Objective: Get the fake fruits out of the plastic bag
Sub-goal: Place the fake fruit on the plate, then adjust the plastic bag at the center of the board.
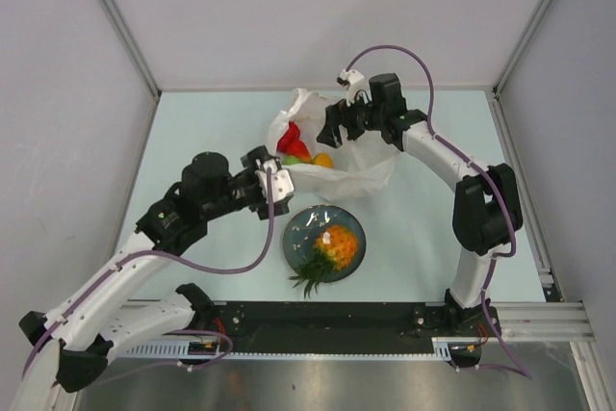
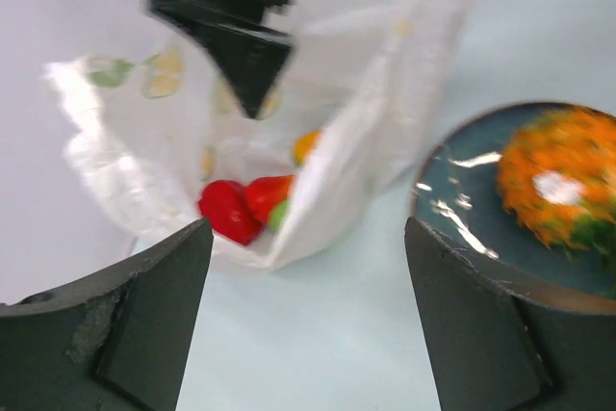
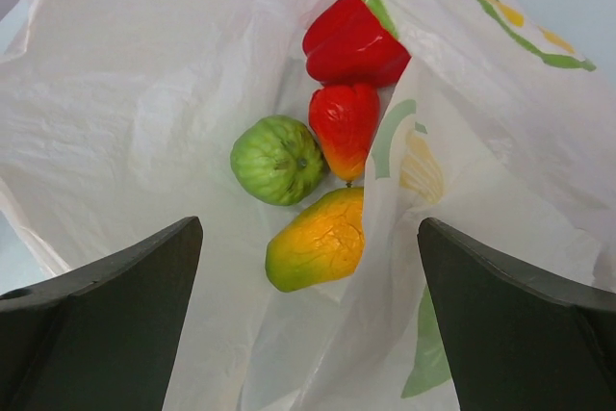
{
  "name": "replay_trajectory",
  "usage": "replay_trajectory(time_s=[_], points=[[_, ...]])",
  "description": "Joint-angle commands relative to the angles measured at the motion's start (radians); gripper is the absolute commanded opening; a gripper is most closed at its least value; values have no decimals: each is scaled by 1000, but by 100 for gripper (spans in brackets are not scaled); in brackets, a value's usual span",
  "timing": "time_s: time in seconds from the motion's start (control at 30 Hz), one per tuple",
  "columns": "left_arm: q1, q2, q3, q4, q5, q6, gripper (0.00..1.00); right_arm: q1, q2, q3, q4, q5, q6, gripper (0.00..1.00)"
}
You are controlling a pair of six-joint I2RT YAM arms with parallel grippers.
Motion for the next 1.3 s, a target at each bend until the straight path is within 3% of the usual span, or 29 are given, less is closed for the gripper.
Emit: replay_trajectory(time_s=[0.0,0.23,0.6,0.67,0.7,0.77,0.8,0.83,0.9,1.1,1.27], points=[[44,47,39,193,-216,-148,88,24,-46,14,14,25,-41,99],[130,132,91,275,-322,-297,90,40,-138,22,11,40,-70,99],[184,348,205,270,-425,-372,88,136,-233,5,-60,125,-197,96],[205,386,228,264,-378,-404,77,150,-218,-5,-64,128,-211,93],[216,397,240,254,-355,-441,60,153,-207,-15,-66,132,-210,88],[234,426,272,247,-299,-470,48,147,-161,-16,-63,166,-191,82],[237,432,281,241,-279,-479,33,141,-146,-15,-54,175,-184,78],[239,439,295,240,-264,-481,25,133,-127,-15,-43,187,-176,77],[239,448,303,240,-224,-484,0,119,-83,-7,-30,238,-170,75],[268,414,303,226,-189,-524,0,93,-29,-34,-55,327,-233,74],[314,305,191,192,-141,-570,0,83,-69,-188,-50,388,-271,75]])
